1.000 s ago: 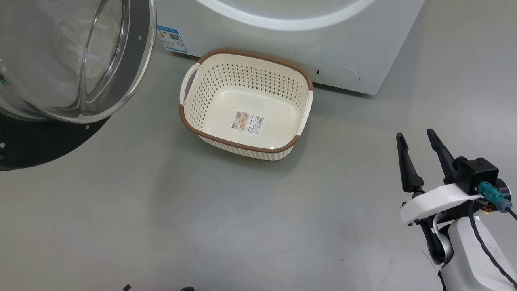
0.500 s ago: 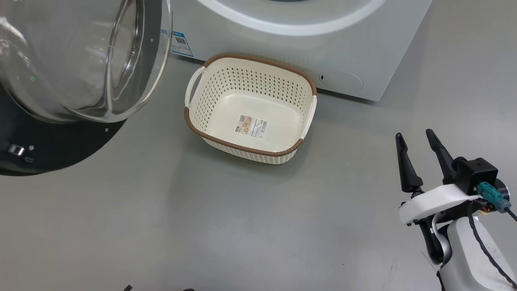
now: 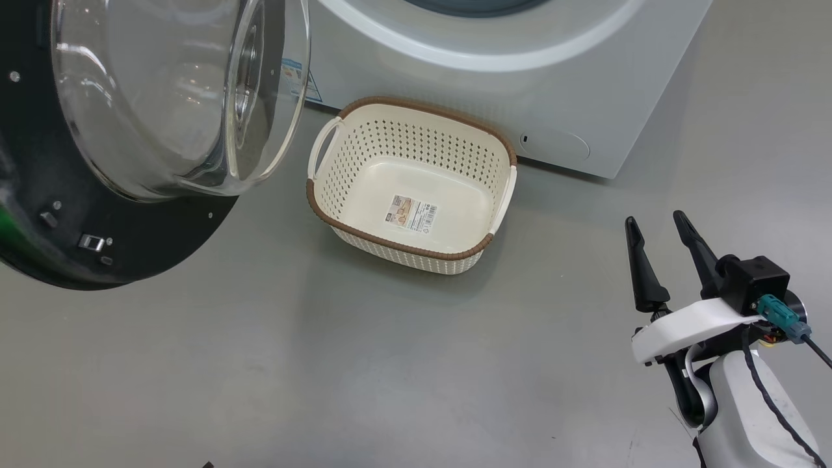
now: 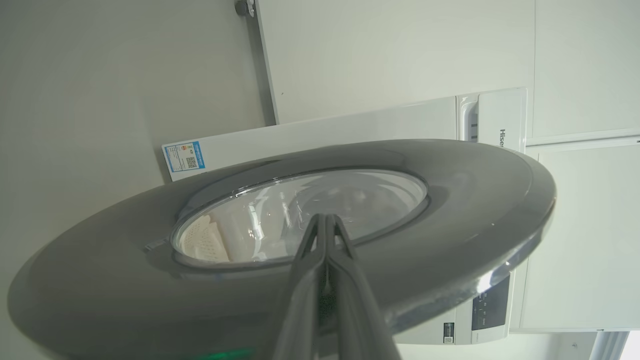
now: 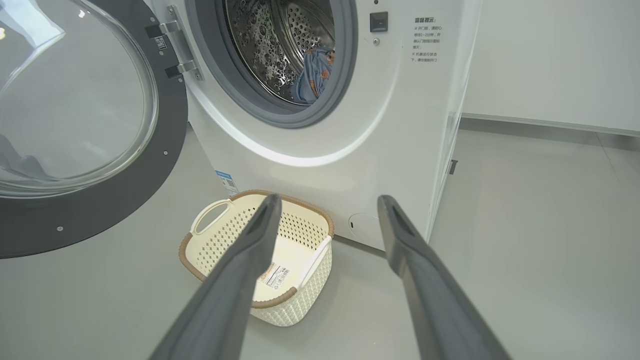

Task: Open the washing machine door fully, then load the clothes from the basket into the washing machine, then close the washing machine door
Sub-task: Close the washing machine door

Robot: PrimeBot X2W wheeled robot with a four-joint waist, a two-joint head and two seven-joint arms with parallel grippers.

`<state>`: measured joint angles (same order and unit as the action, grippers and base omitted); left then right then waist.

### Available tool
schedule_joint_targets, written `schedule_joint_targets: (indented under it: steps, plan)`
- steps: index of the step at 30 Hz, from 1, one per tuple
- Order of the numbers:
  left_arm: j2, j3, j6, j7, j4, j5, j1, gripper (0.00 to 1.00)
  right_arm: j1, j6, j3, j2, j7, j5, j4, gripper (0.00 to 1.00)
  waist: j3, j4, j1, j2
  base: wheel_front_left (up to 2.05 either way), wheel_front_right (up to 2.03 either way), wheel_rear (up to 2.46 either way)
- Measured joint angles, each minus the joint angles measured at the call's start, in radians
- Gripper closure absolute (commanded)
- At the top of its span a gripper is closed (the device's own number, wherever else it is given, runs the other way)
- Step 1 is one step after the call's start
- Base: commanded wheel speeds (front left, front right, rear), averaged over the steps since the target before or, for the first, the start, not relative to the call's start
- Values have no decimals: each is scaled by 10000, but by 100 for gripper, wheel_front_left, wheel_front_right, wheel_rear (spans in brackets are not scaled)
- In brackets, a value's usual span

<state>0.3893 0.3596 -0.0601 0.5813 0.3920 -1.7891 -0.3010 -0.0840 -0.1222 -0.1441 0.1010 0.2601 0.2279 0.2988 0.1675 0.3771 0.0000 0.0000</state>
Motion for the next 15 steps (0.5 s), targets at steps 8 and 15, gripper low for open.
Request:
schedule_joint_targets:
  steps: [8, 15]
  plan:
    - [-127, -82, -186, 1149, -324, -654, 409, 100, 13, 0, -61, -38, 0, 6, 50, 0, -150, 55, 0, 0, 0, 0, 0]
    - [-502, -90, -288, 1804, -725, -1273, 585, 100, 23, 0, -77, -61, 0, 69, 56, 0, -194, 10, 0, 0, 0, 0, 0]
